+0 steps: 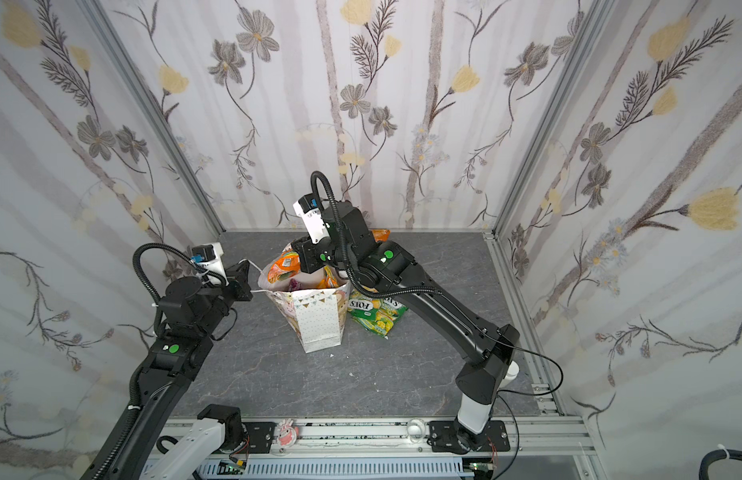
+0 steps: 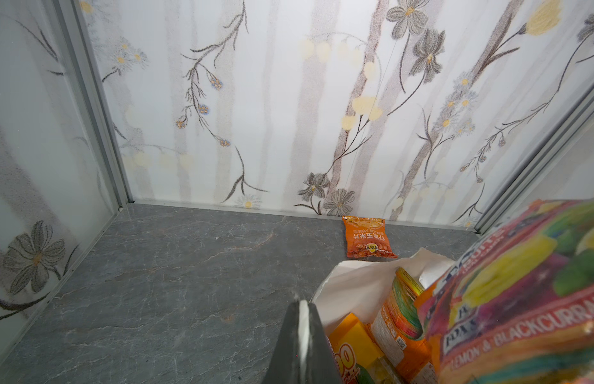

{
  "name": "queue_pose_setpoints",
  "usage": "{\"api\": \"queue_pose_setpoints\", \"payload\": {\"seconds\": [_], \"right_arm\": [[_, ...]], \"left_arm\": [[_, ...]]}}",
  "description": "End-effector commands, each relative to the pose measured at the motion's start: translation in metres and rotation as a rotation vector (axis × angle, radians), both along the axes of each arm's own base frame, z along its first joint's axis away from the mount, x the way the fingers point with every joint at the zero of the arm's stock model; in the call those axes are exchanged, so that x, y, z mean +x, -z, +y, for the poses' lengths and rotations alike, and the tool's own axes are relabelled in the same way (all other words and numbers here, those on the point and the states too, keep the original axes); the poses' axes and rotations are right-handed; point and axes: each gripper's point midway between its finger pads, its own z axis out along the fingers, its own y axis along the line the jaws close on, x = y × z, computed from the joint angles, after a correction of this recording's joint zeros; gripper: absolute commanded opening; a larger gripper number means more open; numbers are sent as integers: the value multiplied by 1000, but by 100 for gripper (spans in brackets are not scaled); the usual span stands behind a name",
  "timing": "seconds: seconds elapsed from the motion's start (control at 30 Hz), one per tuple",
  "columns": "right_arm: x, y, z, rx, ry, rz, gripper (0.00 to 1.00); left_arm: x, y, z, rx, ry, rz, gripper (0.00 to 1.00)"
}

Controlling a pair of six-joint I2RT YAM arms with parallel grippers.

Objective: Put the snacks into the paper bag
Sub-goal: 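Lower the orange FOX'S FRUITS bag into the paper bag with the right gripper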

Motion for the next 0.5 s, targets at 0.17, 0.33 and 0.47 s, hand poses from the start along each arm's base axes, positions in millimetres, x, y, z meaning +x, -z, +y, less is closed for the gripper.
{"api": "queue_pose_setpoints", "payload": {"seconds": [0.17,0.33,0.47], "right_arm": [[13,3,0,-25,99,-40,0],[18,16,2,-59,117,-31,0],[24,22,1,-79,150,-39,0]], "left_arm": [[0,-11,1,-4,-5,-44,0],[-1,-11,1,-3,-7,-45,0],[-1,-11,2,-3,-9,-47,0]]}}
